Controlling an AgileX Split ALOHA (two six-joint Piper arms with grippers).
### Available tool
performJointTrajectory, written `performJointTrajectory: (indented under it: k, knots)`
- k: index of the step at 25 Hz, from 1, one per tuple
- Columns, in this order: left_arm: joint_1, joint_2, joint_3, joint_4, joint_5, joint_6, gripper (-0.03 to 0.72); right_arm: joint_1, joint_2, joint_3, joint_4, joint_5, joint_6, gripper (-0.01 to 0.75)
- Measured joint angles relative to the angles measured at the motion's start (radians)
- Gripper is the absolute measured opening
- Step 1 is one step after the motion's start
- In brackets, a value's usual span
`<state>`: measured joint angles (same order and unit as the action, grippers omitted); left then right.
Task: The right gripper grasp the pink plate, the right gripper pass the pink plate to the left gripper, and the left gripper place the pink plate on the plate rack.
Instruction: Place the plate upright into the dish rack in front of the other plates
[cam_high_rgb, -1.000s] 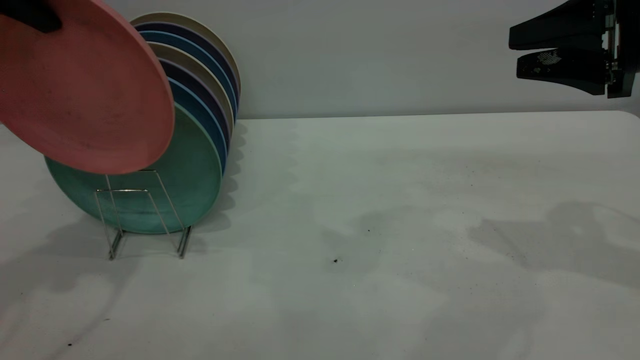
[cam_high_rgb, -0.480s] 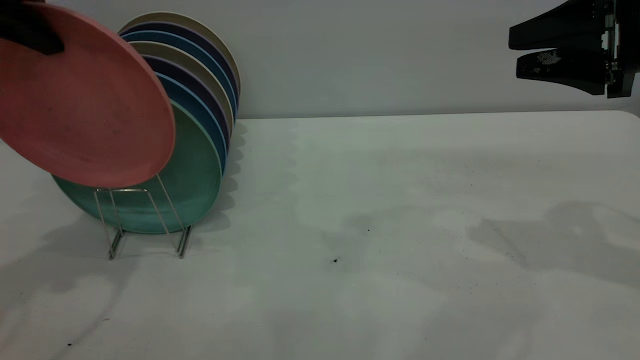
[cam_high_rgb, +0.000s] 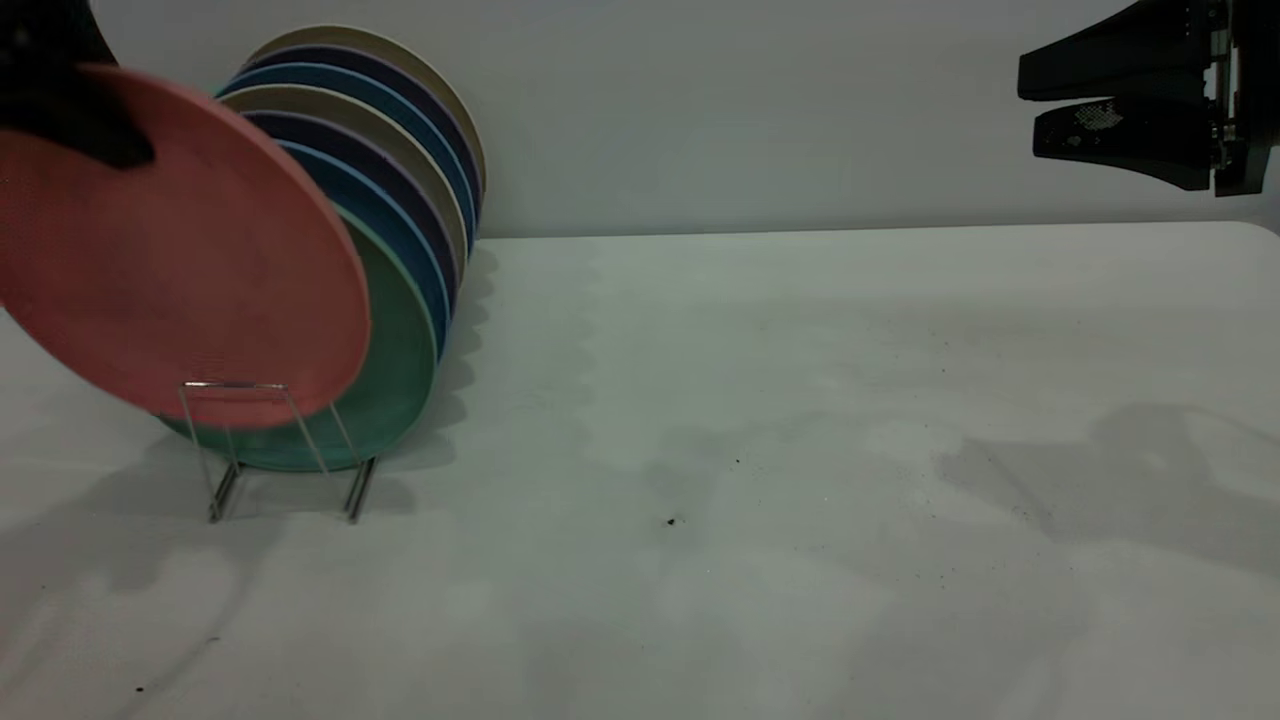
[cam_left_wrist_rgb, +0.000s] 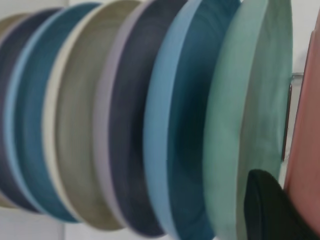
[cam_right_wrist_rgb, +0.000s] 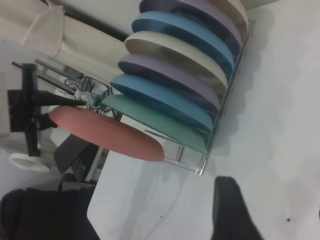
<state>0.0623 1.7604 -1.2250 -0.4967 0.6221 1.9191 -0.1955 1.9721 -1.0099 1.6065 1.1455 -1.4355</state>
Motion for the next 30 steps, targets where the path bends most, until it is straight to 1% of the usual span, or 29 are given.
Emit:
performJointTrajectory:
  k: [7,9,11,16,20,25,30]
  knots:
    - [0.0,0.042,0.0,-0.001,0.0,-0.001,0.119,0.0,0.0,0.0,0.0,0.0,0.0,0.44]
    - [0.0,0.042,0.0,-0.001,0.0,-0.008,0.134,0.0,0.0,0.0,0.0,0.0,0.0,0.44]
    - [0.0,0.043,0.0,-0.001,0.005,-0.029,0.17,0.0,0.0,0.0,0.0,0.0,0.0,0.44]
    - [0.0,0.043,0.0,0.003,0.025,-0.108,0.345,0.0,0.0,0.0,0.0,0.0,0.0,0.44]
    - [0.0,0.039,0.0,0.004,0.025,-0.184,0.424,0.0,0.0,0.0,-0.001,0.0,0.0,0.44]
    - [0.0,-0.026,0.001,0.007,0.072,-0.29,0.439,0.0,0.0,0.0,0.013,0.0,0.006,0.44]
    - [0.0,-0.144,0.001,0.012,0.201,-0.318,0.441,0.0,-0.03,0.0,0.029,0.0,0.059,0.44]
